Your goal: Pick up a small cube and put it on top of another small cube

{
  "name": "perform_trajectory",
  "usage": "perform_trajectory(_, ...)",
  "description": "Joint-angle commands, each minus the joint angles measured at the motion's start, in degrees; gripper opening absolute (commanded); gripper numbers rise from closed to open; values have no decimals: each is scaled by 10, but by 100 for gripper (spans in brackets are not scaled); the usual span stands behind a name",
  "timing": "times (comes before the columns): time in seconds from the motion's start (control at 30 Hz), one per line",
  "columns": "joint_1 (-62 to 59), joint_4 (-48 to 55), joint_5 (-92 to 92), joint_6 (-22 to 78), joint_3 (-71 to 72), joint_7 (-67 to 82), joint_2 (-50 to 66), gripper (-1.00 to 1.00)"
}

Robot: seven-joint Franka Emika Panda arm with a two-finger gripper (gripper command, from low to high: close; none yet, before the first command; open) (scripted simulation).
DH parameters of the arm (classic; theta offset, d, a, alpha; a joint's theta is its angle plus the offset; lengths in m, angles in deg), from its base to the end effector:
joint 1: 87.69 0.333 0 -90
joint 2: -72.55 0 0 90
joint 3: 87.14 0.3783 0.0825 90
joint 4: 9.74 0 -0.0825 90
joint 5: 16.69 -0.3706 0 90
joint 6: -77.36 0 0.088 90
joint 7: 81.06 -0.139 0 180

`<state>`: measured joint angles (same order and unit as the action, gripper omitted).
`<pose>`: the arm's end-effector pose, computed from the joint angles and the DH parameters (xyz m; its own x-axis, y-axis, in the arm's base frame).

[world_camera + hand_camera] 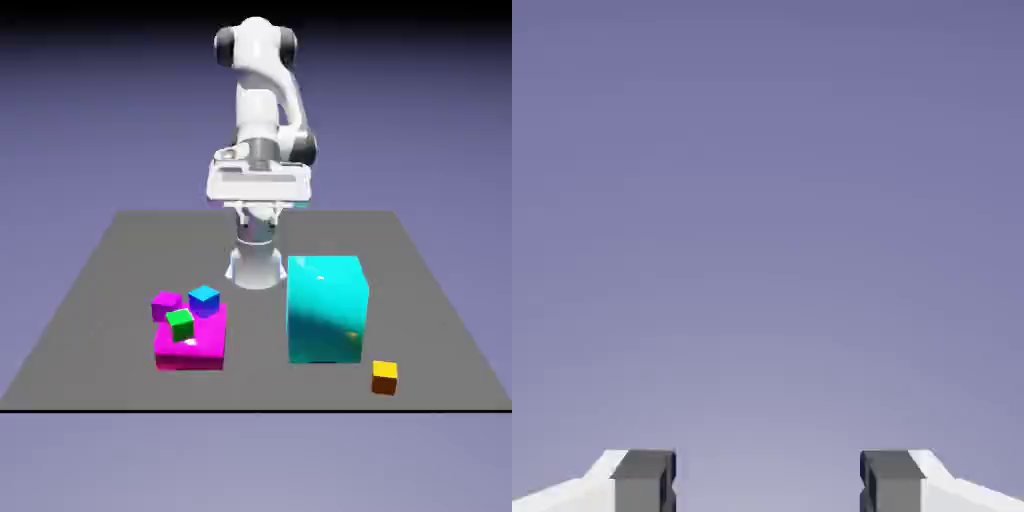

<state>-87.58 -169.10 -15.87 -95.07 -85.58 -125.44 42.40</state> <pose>0.3798 0.0128 0.4901 0.5444 -0.6687 0.5064 -0.4845 -0.7435 -0.4609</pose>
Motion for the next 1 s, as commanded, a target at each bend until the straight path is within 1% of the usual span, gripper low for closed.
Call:
perform_trajectory(0.0, -5, 14, 7, 13, 13, -16, 21, 0)
perform_trajectory(0.97, -142, 409, 203, 394, 390, -479, 623, 0)
